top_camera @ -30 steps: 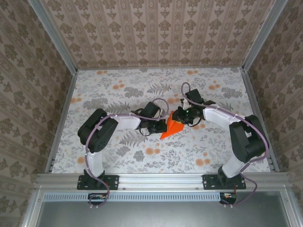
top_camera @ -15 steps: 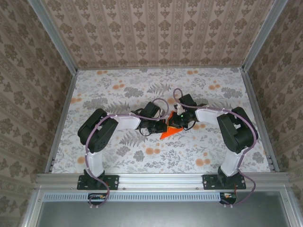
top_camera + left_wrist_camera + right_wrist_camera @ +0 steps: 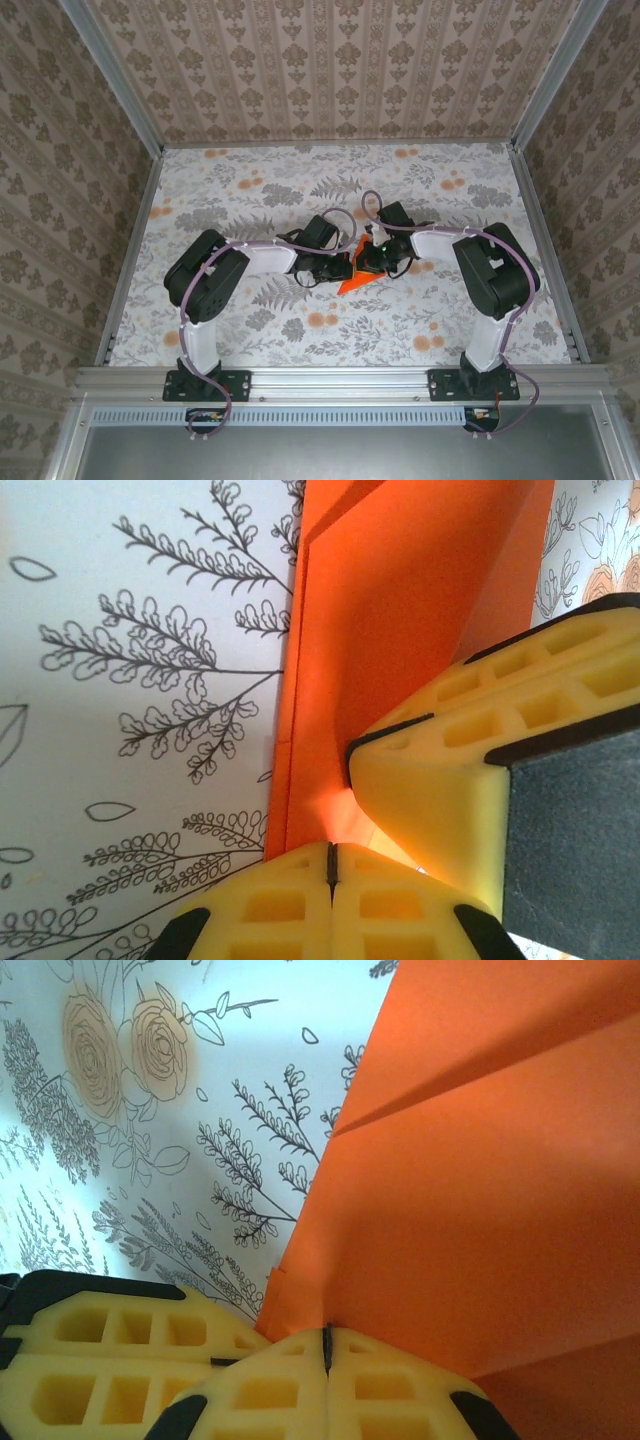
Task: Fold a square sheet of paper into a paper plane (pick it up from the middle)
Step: Fourth fold the wing at the center of the table.
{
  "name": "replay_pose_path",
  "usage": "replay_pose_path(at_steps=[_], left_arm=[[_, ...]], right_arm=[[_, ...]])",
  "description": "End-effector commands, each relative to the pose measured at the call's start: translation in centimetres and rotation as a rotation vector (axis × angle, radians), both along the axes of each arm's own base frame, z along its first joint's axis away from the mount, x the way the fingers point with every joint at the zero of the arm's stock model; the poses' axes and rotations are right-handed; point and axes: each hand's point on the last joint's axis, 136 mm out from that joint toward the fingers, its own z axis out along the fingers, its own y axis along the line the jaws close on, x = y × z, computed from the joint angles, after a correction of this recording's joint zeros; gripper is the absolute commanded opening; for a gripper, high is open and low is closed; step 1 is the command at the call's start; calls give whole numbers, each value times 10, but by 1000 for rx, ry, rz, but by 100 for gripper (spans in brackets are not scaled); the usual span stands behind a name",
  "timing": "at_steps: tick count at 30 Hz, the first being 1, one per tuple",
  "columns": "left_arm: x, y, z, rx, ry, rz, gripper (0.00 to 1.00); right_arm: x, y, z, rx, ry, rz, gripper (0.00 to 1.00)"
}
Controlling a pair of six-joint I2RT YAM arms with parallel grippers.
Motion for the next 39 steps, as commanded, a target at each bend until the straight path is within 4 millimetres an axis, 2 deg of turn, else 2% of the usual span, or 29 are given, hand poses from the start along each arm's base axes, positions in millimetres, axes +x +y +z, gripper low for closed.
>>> replay_pose_path(at_steps=[1, 7, 14, 18, 23, 26, 30, 39], left_arm=[[-31, 40, -42, 184, 142, 2, 0], [-40, 49, -48, 214, 170, -6, 0], [-42, 50, -48, 218, 174, -12, 0], [-42, 49, -48, 216, 172, -14, 0], [-40, 48, -47, 212, 167, -12, 0], [-39, 48, -48, 214, 166, -6, 0], [-39, 49, -48, 217, 166, -3, 0], [-48, 62, -47, 237, 168, 3, 0]], right_arm=[[-4, -13, -18, -50, -17, 32, 2], [13, -32, -18, -52, -33, -24, 2], [41, -52, -9, -8, -49, -119, 2], [46, -51, 17, 35, -105, -127, 2], [33, -36, 46, 156, -140, -121, 4], [17, -21, 43, 174, -121, -88, 5], [2, -4, 27, 147, -80, -36, 5], [-12, 16, -2, 111, 2, 41, 5]])
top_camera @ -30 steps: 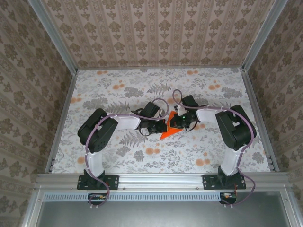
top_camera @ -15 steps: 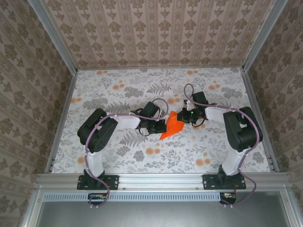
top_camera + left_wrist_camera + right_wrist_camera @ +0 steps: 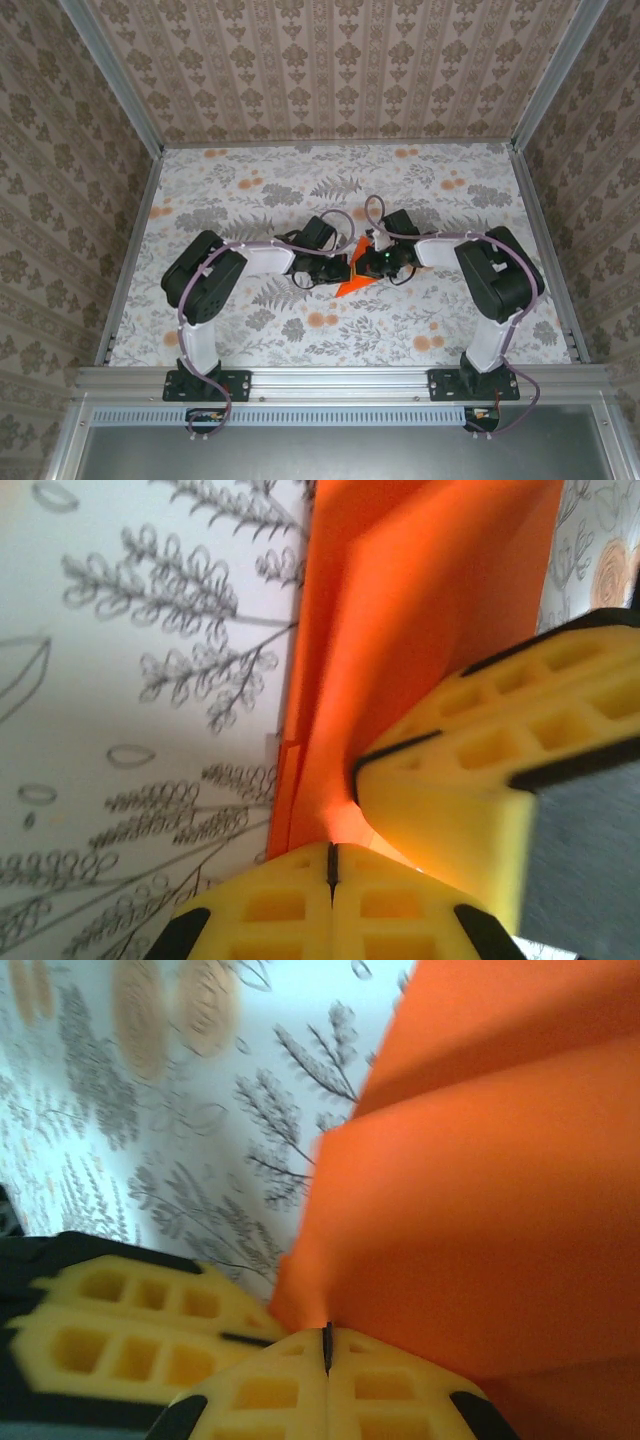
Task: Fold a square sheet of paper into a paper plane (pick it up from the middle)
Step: Fourth fold the wing at the center of the table.
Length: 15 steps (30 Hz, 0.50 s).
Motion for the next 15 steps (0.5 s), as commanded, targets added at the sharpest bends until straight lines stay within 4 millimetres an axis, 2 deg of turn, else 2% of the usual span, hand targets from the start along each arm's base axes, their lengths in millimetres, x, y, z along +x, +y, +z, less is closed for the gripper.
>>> replay_pose_path(at_steps=[1, 5, 11, 15], left_arm=[[-41, 54, -45, 226, 143, 8, 0], [-47, 60, -46, 233, 155, 3, 0], [-51, 62, -47, 233, 166, 2, 0], [-51, 61, -48, 229, 169, 1, 0]], right_arm=[[1, 6, -4, -6, 12, 27, 5], [6, -4, -13, -60, 5, 29, 4], [43, -40, -18, -50, 6, -110, 4], [67, -56, -16, -42, 6, -191, 4]])
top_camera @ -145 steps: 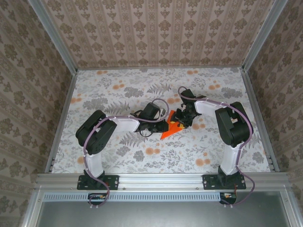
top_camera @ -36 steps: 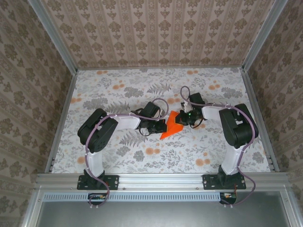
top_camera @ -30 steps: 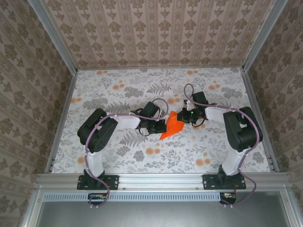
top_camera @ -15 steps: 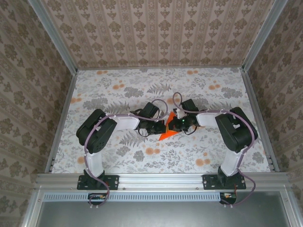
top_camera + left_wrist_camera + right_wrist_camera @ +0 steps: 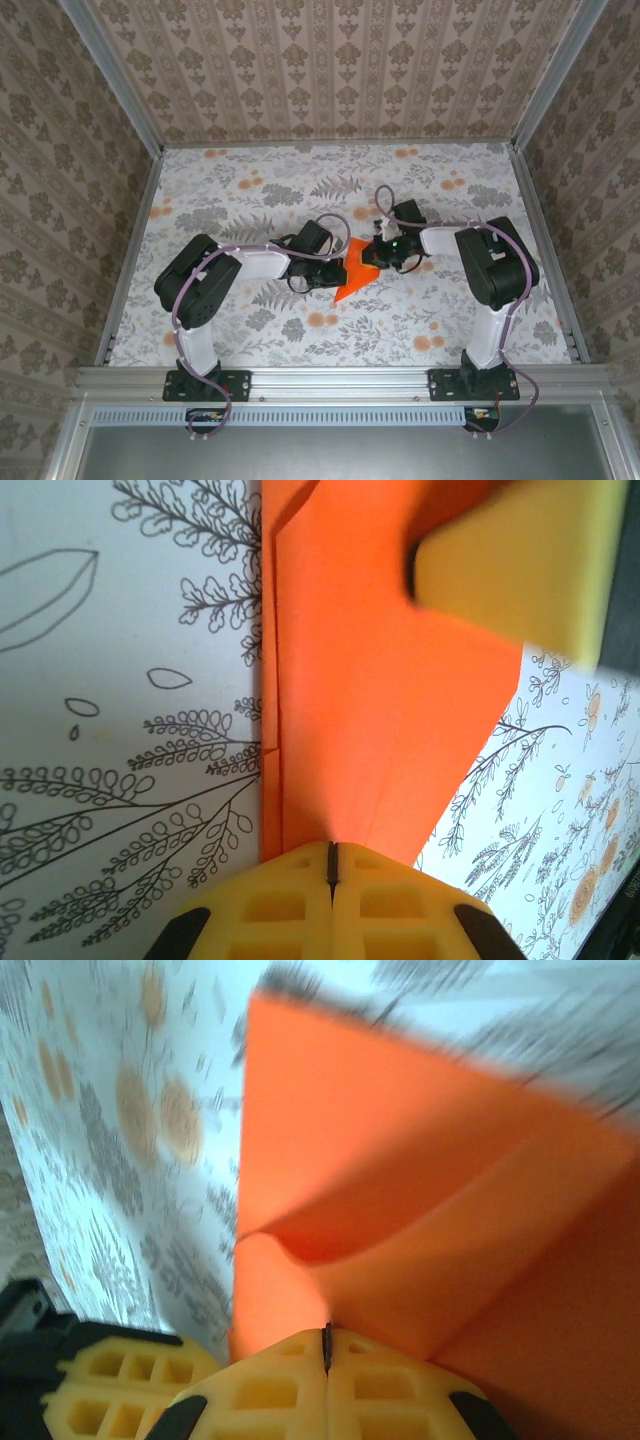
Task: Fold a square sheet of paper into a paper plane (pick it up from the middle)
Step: Fourth fold the wing at the center of the table.
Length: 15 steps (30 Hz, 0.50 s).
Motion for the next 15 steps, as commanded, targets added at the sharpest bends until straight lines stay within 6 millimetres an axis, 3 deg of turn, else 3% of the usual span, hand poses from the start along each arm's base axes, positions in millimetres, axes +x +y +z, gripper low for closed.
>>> replay_pose_path(at_steps=[1, 10, 15], left_arm=[[-43, 52, -48, 227, 175, 0, 0], [-44, 52, -48, 225, 179, 0, 0], [-41, 48, -44, 210, 165, 1, 0]], right_arm=[[33, -30, -15, -83, -12, -125, 4], [70, -69, -8, -112, -26, -272, 4], [71, -66, 35, -66, -100, -264, 4]])
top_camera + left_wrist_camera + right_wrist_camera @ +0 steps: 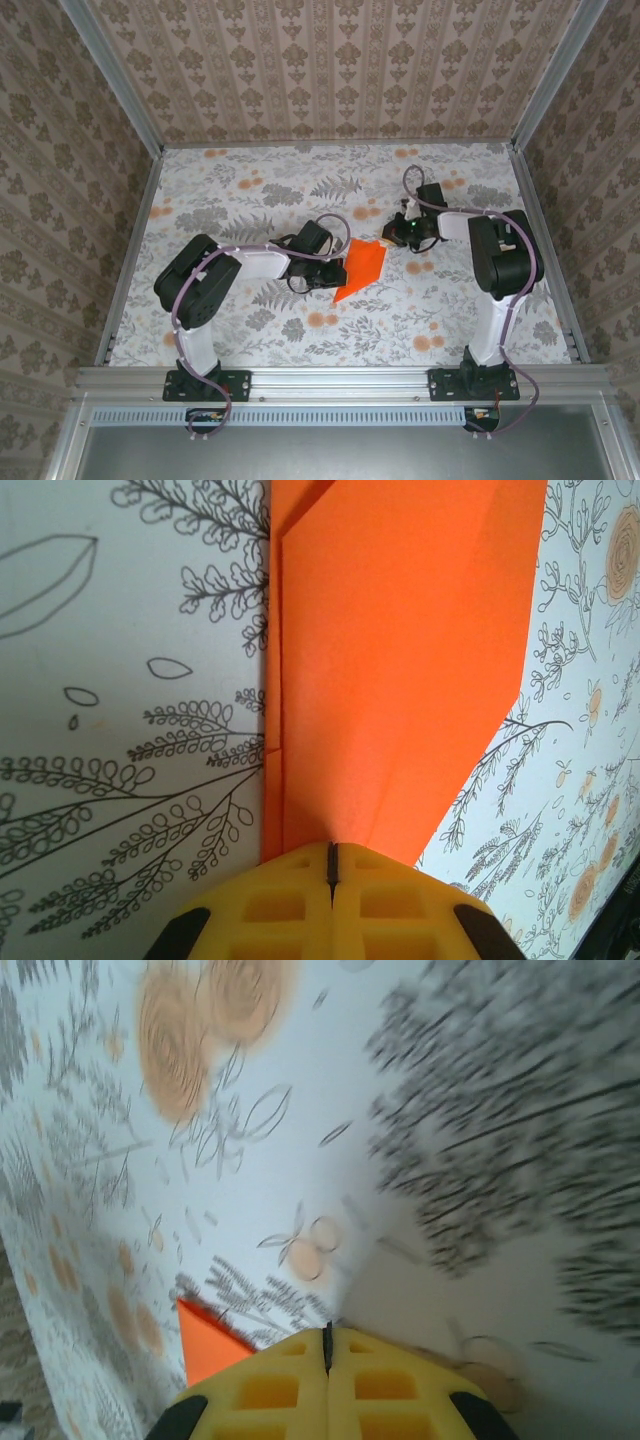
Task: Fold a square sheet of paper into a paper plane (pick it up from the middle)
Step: Fourth fold the wing at the center of the table.
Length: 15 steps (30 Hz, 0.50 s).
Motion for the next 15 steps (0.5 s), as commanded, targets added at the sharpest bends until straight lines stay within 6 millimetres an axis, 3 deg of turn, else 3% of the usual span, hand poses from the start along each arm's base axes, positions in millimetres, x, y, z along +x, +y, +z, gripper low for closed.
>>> replay_pose_path(at_steps=[1, 5, 10, 15], left_arm=[[-38, 46, -44, 204, 154, 4, 0], [-32, 40, -40, 190, 141, 11, 0], [-26, 36, -34, 177, 123, 19, 0], [-22, 32, -29, 155, 109, 24, 0]], right_arm=[[2, 0, 37, -2, -77, -13, 5], [-28, 16, 56, 13, -99, 17, 5], [-68, 50, 43, 49, -35, 65, 5], [-85, 83, 25, 75, 19, 135, 4]])
